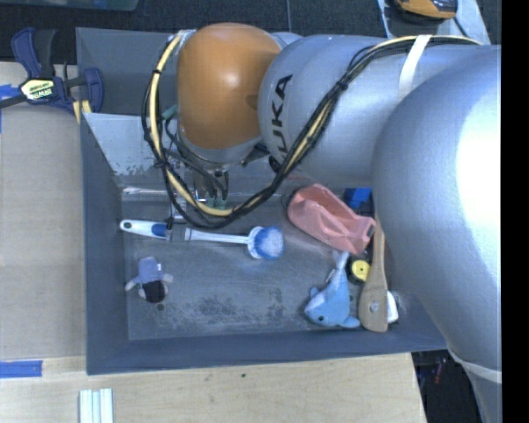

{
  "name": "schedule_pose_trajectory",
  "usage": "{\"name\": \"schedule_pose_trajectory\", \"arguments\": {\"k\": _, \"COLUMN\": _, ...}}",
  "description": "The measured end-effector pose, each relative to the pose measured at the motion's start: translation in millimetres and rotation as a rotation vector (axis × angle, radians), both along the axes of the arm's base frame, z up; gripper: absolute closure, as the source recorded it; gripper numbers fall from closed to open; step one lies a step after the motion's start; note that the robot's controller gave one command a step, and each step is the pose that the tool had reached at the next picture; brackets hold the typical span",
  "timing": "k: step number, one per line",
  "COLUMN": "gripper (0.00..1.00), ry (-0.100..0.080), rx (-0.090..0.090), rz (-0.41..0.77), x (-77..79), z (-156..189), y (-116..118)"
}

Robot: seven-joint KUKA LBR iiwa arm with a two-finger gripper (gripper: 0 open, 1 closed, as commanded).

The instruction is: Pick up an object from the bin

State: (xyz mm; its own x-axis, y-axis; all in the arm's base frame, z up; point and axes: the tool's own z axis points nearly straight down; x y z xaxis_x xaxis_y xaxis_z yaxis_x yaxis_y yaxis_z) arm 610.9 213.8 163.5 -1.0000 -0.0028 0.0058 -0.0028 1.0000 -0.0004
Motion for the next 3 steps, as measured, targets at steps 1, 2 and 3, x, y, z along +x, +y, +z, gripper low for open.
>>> {"name": "schedule_pose_trajectory", "arguments": {"k": 1, "gripper": 0.0, "ry": -0.008, "rx": 0.002, "rz": -0.003, "x": 2.3, "z": 5.2, "y": -1.0}}
{"name": "schedule_pose_trajectory", "arguments": {"k": 2, "gripper": 0.0, "ry": -0.002, "rx": -0.003, "rz": 0.015, "x": -9.3, "z": -54.1, "y": -56.0}}
{"name": "schedule_pose_trajectory", "arguments": {"k": 3, "gripper": 1.0, "ry": -0.022, "rx": 0.008, "rz": 0.006, "x": -1.3, "z": -91.8, "y": -68.5}}
